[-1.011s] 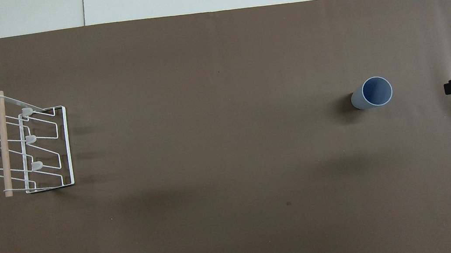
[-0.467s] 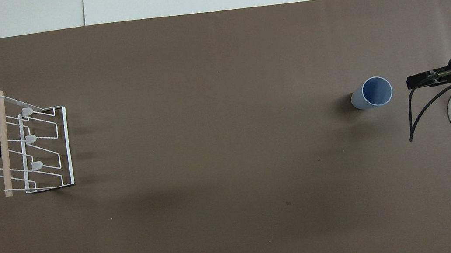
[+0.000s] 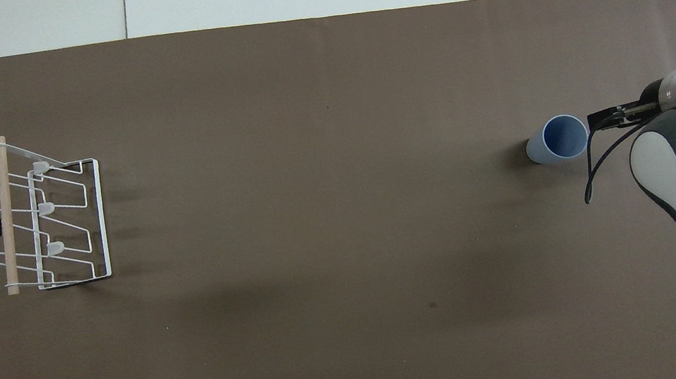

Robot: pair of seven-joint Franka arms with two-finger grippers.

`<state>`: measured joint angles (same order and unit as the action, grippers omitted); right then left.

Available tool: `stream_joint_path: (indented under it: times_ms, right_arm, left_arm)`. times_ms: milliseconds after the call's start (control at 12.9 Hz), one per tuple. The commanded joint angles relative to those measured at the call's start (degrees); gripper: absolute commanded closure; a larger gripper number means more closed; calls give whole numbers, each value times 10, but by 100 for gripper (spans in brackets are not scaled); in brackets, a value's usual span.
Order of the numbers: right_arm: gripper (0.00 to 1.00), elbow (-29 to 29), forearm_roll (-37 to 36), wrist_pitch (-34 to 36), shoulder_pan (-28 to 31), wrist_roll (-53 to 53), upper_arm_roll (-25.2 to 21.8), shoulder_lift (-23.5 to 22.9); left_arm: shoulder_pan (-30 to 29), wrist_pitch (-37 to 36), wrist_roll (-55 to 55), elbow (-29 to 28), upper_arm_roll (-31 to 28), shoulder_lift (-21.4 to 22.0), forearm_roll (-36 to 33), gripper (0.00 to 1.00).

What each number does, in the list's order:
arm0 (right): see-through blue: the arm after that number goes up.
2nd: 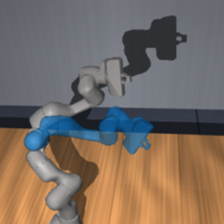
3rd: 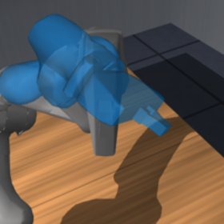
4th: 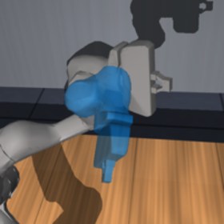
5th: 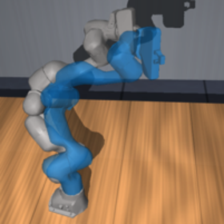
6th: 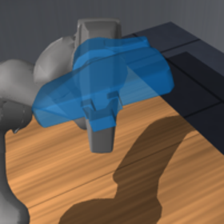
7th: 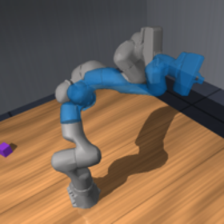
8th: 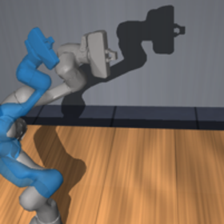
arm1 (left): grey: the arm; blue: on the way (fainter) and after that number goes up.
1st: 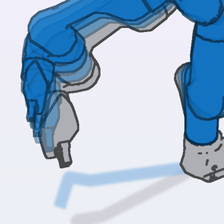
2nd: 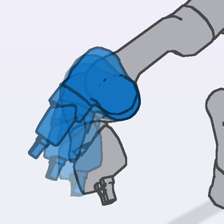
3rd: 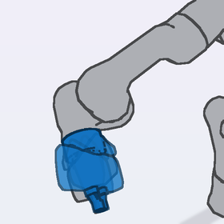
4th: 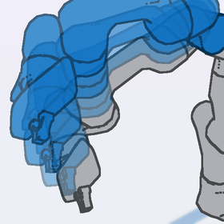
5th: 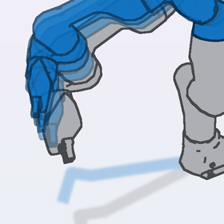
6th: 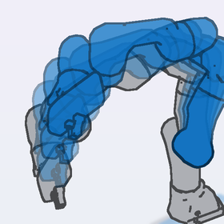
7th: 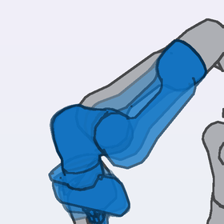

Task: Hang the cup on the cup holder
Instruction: 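Reach the right gripper into the blue cup's rim and grasp it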

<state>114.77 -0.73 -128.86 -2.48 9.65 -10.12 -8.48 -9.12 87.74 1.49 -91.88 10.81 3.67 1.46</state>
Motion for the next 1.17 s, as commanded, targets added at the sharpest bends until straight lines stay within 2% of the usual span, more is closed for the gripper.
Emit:
stream_joint_path:
  times_ms: [0, 311, 467, 1089]
  right_arm:
    - [0, 32, 7, -22, -1, 10, 2, 13]
    - [0, 53, 7, -46, -1, 10, 2, 11]
    - [0, 62, 7, -67, -2, 9, 2, 10]
    - [0, 70, 7, -72, -2, 6, 2, 4]
  left_arm:
    - [26, -2, -5, -14, -10, 14, 4, 0]
    - [58, 1, -6, -17, -37, 15, 3, 0]
    - [52, 0, -3, -17, -35, 16, 3, 0]
    - [61, -6, -6, -22, -34, 20, 4, 0]
